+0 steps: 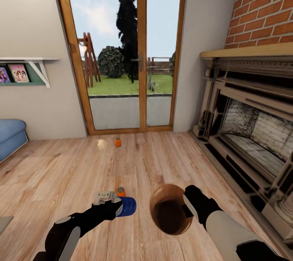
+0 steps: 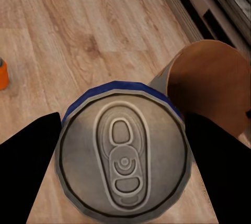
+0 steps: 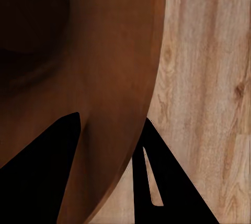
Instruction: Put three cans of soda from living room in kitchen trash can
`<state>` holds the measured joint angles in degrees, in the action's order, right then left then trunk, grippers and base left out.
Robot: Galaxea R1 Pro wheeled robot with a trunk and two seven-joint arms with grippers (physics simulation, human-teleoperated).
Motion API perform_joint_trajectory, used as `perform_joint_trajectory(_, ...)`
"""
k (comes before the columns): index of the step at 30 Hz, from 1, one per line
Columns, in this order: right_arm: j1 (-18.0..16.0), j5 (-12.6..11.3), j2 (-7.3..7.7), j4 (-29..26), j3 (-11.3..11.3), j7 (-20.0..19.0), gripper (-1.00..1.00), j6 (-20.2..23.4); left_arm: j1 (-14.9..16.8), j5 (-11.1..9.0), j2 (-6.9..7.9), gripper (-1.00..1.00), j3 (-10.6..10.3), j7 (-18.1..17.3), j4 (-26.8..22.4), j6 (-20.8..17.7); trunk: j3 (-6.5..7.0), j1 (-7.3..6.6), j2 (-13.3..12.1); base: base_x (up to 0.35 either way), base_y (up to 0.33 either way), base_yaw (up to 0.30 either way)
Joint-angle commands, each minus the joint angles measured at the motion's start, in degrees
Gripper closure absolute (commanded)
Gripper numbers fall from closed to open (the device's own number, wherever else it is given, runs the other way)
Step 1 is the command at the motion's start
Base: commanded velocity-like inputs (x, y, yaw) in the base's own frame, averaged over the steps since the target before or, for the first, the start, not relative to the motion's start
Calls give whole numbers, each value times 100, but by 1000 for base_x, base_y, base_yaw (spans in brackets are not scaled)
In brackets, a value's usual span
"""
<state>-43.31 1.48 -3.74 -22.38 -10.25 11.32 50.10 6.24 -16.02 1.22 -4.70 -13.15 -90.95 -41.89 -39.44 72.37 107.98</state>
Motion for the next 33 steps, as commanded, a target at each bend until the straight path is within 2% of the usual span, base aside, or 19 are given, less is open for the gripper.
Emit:
perform_joint_trajectory(1,-3,5,-21,0,6,2,100,-2,0,6,-3,100,-1,-13,0,-9,19,-23,-41,0,0,0)
perform_joint_trajectory(9,-4,11,-125,63,-2,9,100,-1,1,3,-34,100,1,-279,-2,-156,163,-199,-362,0,0,0)
perform_joint_trajectory(14,-4,100,-186,81,-59,9,100,-1,1,-19,-42,100,8,-463,-2,-204,253,-308,-563,0,0,0)
perform_joint_trajectory(21,-6,215,-376,248,-129,126,100,-8,8,-189,-19,100,6,-648,-2,-229,378,-462,-843,0,0,0)
perform_joint_trajectory(28,-3,224,-483,288,-139,223,100,-9,8,-342,-52,100,-3,-723,-2,-341,504,-616,-1124,0,0,0)
perform_joint_trajectory(33,-3,229,-579,372,-154,236,100,-9,15,-381,-62,100,-2,-822,-2,-368,594,-726,-1325,0,0,0)
